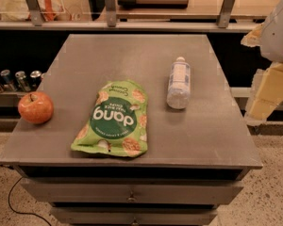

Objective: Move blue plastic bottle near apple

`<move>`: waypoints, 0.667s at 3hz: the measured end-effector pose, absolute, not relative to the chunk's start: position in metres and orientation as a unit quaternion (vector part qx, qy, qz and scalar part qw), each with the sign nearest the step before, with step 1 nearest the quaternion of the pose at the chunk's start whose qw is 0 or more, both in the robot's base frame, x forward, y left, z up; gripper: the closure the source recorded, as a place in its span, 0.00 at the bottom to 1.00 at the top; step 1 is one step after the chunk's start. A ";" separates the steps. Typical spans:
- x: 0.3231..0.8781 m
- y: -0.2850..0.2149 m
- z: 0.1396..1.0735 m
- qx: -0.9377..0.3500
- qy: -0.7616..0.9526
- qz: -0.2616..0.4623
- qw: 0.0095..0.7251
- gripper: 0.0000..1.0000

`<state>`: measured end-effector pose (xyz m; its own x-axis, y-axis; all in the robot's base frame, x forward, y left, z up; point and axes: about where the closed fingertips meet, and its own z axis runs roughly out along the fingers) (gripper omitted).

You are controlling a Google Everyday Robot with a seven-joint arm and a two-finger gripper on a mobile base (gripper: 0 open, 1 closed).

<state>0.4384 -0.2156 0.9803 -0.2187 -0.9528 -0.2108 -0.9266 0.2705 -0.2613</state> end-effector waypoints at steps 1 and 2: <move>0.438 -0.216 0.980 -0.603 0.780 -0.039 0.166 0.00; 0.440 -0.214 0.981 -0.593 0.786 -0.039 0.173 0.00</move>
Offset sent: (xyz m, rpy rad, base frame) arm 0.0044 0.0014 -0.0029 0.0308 -0.0005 -0.0506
